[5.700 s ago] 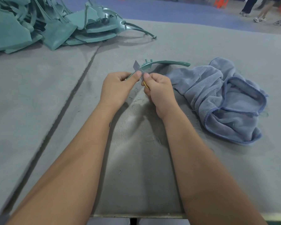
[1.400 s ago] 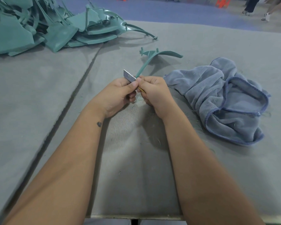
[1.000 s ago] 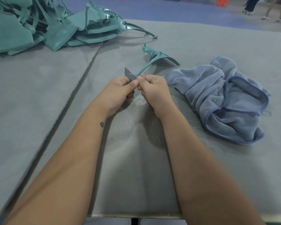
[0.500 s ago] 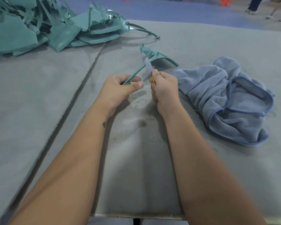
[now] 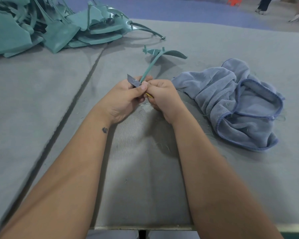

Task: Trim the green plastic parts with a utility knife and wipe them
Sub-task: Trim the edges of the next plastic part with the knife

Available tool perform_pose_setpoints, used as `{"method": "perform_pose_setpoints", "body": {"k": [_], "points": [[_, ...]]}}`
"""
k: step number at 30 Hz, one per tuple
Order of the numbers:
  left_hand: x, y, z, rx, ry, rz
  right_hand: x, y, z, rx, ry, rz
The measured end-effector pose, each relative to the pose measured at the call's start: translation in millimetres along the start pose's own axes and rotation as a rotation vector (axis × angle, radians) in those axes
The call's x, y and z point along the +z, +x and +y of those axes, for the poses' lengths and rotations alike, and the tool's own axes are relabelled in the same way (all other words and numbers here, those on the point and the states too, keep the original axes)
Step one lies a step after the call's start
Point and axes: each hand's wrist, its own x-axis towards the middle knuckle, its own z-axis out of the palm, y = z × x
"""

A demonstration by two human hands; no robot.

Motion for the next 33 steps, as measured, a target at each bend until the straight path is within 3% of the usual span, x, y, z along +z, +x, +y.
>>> {"method": "perform_pose_setpoints", "body": {"k": [9, 19, 29, 33], "points": [[-6.0, 2.8, -4.5, 0.061, 0.144, -0.028, 1.6, 10.8, 16.0, -0.130, -0.185, 0.154], [-8.3, 5.4, -10.3, 0.085, 0.324, 0.176, 3.1, 17.0, 21.7, -0.147, -0.224, 0.314], [-17.5, -0.8, 1.0, 0.064, 0.339, 0.287, -0.9, 25.7, 18.2, -0.037, -0.027, 0.493], [-24.9, -6.1, 12.4, 0.067, 0.348, 0.354, -10.3, 21.3, 12.4, 0.051, 0.323, 0.465]]}}
